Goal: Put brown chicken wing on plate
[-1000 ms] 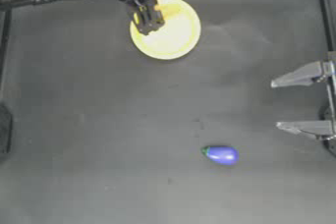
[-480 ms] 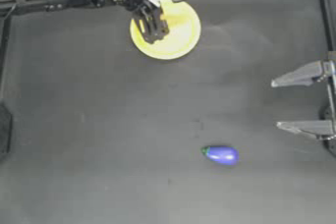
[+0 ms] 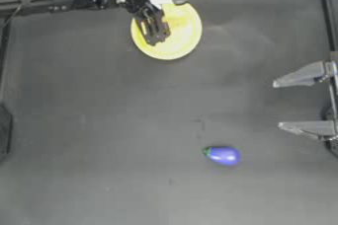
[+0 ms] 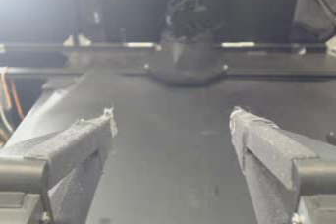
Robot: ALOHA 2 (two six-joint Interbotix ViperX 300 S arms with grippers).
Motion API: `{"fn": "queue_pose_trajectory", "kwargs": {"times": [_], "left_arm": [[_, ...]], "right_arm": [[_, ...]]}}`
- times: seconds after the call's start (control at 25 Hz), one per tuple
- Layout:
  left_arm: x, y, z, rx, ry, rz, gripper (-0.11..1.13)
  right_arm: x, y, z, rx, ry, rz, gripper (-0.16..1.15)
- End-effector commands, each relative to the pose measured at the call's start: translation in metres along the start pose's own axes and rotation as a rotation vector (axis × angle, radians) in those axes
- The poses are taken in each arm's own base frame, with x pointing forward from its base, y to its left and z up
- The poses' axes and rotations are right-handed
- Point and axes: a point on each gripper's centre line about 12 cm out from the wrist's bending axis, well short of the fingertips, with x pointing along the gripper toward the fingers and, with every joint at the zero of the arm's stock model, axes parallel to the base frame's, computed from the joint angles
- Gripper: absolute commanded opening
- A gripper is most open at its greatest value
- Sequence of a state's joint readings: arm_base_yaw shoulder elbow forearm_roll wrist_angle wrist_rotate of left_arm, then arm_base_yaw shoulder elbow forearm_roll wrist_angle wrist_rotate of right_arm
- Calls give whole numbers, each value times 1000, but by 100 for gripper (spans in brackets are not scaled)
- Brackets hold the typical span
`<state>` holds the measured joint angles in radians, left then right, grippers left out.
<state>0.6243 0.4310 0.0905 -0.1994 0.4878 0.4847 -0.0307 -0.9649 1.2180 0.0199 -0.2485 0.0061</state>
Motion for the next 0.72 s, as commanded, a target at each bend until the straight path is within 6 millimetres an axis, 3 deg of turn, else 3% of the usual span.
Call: {"fn": "queue_pose_trajectory", "kwargs": {"times": [0.04,0.24,0.28,0.6,0.72], "left_arm": [[-20,5,22,11,-68,22,58],[-19,5,22,12,-68,23,103],[-19,5,22,15,-69,24,106],[-27,8,29,30,-86,36,102],[-42,9,36,38,-113,48,102]], "right_arm": [[1,0,4,1,-15,-1,99],[1,0,5,0,-17,0,99],[1,0,4,1,-15,0,99],[1,0,4,1,-14,-1,99],[1,0,4,1,-14,-1,99]]}}
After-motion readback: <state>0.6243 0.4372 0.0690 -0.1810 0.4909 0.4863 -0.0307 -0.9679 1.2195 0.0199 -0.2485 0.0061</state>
